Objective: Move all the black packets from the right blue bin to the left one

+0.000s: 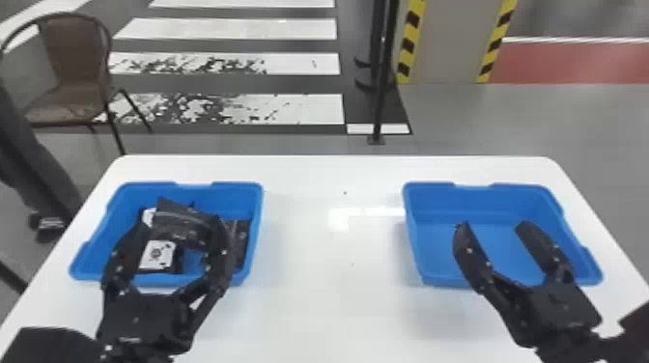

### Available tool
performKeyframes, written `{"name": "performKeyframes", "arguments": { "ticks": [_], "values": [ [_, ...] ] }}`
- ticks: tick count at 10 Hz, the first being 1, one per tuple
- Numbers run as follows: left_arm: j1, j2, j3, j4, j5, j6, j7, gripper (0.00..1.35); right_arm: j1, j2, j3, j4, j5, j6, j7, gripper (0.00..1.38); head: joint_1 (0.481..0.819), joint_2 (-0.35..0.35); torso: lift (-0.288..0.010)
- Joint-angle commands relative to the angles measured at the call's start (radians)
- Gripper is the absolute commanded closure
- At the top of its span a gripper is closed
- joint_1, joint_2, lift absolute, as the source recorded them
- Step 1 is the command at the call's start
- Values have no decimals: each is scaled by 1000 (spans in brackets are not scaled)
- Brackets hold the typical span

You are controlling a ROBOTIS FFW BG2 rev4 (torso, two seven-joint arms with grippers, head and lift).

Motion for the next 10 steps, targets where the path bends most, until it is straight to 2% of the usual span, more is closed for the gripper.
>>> {"name": "performKeyframes", "arguments": {
  "ticks": [1, 10],
  "values": [
    [0, -1, 2, 0, 4, 0, 0, 96, 2, 1, 0, 1, 0, -3, 0, 159, 695, 8, -140],
    [8, -7, 20, 5, 4, -20, 0, 104, -5, 1, 2, 8, -2, -20, 0, 151, 695, 21, -140]
  ]
}}
